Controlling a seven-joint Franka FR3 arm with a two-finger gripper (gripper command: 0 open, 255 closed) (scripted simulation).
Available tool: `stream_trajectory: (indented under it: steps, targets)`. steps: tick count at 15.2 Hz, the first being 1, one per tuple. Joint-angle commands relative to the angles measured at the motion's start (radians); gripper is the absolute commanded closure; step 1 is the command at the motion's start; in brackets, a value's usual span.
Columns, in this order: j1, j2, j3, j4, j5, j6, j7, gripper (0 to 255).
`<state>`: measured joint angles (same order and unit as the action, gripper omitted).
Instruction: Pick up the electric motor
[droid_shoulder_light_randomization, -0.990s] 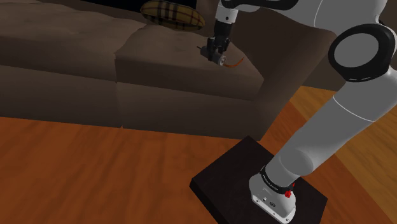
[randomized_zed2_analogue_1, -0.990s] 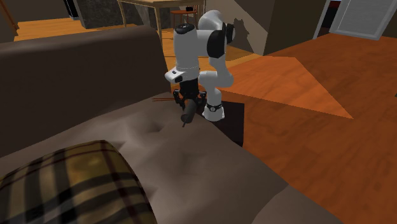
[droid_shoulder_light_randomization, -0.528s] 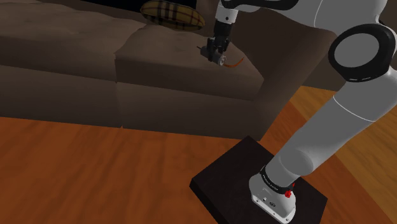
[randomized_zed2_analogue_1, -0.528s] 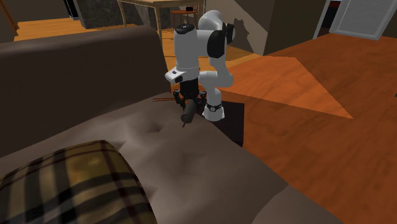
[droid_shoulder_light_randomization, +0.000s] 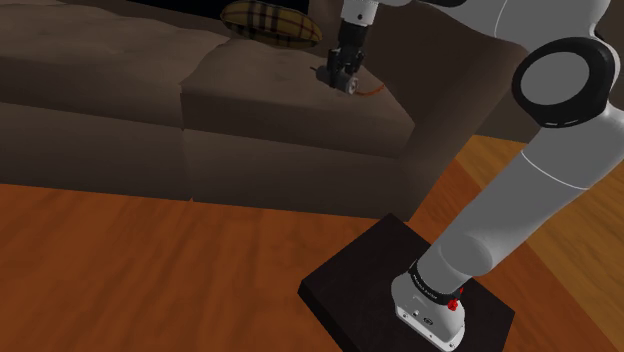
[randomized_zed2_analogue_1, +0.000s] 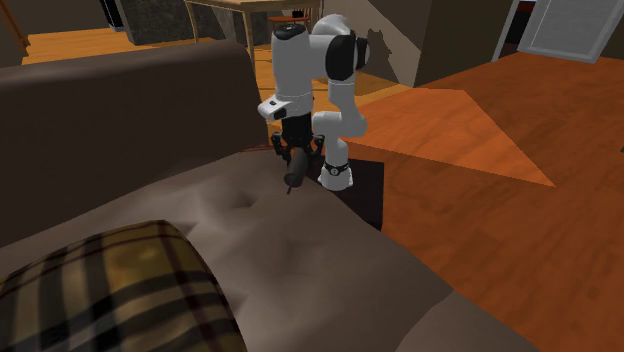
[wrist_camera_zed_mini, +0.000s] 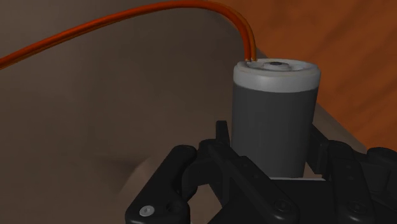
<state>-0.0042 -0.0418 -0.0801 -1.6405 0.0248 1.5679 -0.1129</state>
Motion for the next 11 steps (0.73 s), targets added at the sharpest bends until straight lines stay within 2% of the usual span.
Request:
stream_trajectory:
  steps: [1,9,11]
  targets:
    - [0.000,0.004,0.000,0.029,0.000,-0.026,0.001,255]
    - [-0.001,0.043,-0.001,0.188,0.004,-0.145,0.002,255]
    - [-0.001,0.044,-0.001,0.191,0.004,-0.148,0.002,255]
